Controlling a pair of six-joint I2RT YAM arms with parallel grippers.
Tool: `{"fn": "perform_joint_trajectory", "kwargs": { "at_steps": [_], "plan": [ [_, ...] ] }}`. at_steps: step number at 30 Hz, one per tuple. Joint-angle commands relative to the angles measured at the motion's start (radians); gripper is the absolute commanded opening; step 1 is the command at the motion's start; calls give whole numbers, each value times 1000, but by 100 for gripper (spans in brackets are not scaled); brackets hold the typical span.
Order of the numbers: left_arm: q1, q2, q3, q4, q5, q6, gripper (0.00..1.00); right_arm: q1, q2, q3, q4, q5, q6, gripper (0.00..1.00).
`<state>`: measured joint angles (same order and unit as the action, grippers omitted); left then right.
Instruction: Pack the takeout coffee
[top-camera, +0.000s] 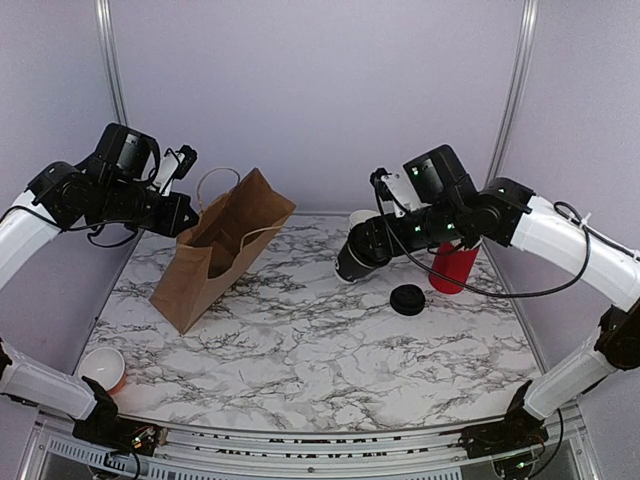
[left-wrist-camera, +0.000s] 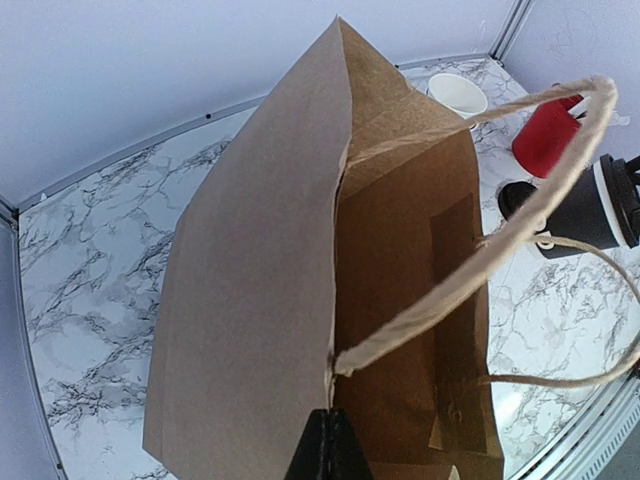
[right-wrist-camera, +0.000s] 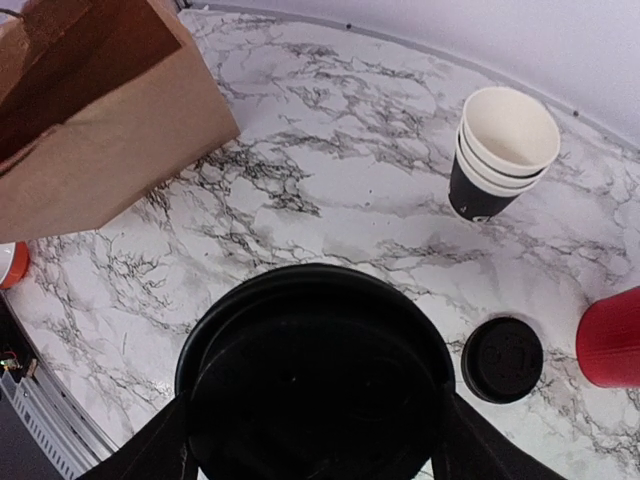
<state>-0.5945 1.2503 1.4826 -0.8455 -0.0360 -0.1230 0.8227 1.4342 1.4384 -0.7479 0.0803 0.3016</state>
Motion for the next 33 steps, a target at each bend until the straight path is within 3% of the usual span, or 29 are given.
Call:
{"fn": "perform_joint_trajectory", "kwargs": {
  "at_steps": [1,20,33],
  "plan": [
    [-16,-11,-14,47,5,-16,0,10,0,114,-16,39,-39,75],
    [-73,-7,-4,95,25,-52,0,10,91,486,-12,38,-124,74],
    [-158,12,-2,146,-4,-107,0,121,207,476,200,-100,-92,74]
  ]
}}
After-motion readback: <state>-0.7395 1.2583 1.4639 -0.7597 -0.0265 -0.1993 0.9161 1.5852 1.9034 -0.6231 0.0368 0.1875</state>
